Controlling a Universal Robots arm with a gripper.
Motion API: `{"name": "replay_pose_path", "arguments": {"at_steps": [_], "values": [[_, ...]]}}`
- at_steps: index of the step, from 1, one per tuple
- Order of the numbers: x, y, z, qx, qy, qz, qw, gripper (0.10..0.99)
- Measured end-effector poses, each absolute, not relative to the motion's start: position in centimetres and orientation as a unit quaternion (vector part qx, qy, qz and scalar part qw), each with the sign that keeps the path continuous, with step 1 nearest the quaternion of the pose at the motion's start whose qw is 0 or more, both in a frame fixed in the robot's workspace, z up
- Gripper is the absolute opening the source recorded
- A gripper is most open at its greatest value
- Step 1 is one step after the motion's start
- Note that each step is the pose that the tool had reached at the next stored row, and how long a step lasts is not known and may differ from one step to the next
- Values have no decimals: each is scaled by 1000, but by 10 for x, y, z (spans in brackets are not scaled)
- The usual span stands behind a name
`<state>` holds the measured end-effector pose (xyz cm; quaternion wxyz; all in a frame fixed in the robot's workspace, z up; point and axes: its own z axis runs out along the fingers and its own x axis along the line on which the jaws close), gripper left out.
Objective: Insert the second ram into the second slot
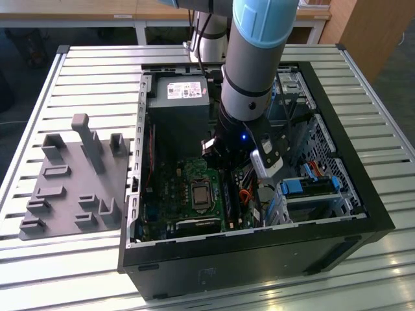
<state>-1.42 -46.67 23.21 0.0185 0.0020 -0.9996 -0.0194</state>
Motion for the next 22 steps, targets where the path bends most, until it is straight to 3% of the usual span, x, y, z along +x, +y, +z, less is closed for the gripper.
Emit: {"name": "replay_pose_path", "arguments": {"at_steps": [22], "values": [[-10,-468,229,2,-1000,-19,19,114]]}}
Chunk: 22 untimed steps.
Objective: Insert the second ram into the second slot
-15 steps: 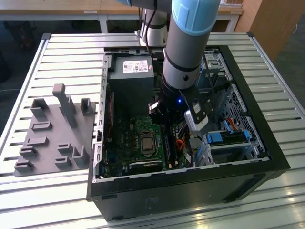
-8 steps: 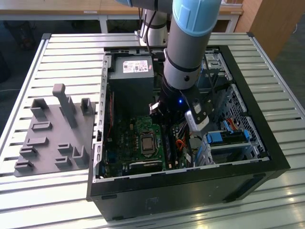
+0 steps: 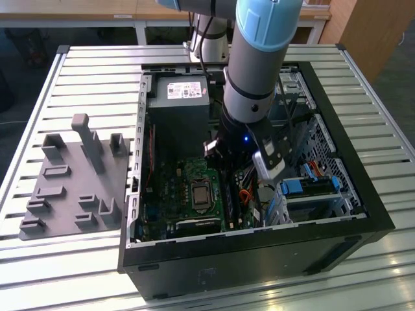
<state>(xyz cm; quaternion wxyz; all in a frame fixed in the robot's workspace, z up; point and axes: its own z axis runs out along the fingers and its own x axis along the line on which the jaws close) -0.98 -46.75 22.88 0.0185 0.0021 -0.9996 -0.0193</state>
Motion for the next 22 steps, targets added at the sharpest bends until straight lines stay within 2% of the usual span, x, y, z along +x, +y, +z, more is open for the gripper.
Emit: {"name": "replay_pose_path", "arguments": {"at_steps": [22], "values": [[-10,-471,224,2,-1000,-19,19,114]]}}
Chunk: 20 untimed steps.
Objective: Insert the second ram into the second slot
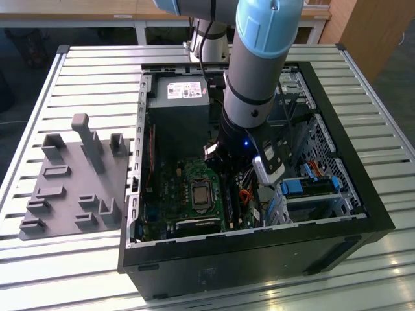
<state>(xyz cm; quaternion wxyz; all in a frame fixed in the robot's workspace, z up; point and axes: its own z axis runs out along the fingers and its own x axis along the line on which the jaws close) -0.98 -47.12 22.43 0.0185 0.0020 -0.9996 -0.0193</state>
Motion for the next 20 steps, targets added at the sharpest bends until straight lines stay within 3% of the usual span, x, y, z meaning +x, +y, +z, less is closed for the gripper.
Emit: {"name": "replay_pose_path", "arguments": {"at_steps": [20], "values": [[-9,-471,223,-7,-1000,-20,18,114]]}}
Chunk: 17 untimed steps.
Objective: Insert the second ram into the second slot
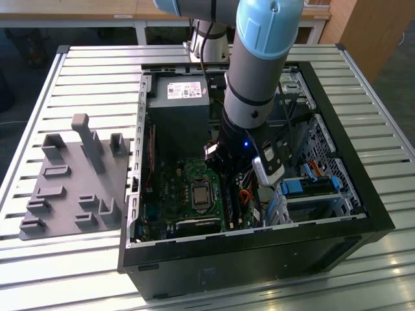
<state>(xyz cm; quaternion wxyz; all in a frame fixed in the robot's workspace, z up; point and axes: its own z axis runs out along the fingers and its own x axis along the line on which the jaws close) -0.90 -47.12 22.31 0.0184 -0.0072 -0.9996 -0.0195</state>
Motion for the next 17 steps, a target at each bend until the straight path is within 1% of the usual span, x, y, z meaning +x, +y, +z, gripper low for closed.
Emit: {"name": "replay_pose_path", "arguments": {"at_steps": [17], "values": [[-9,-471,221,-12,-1000,-20,18,114]]}}
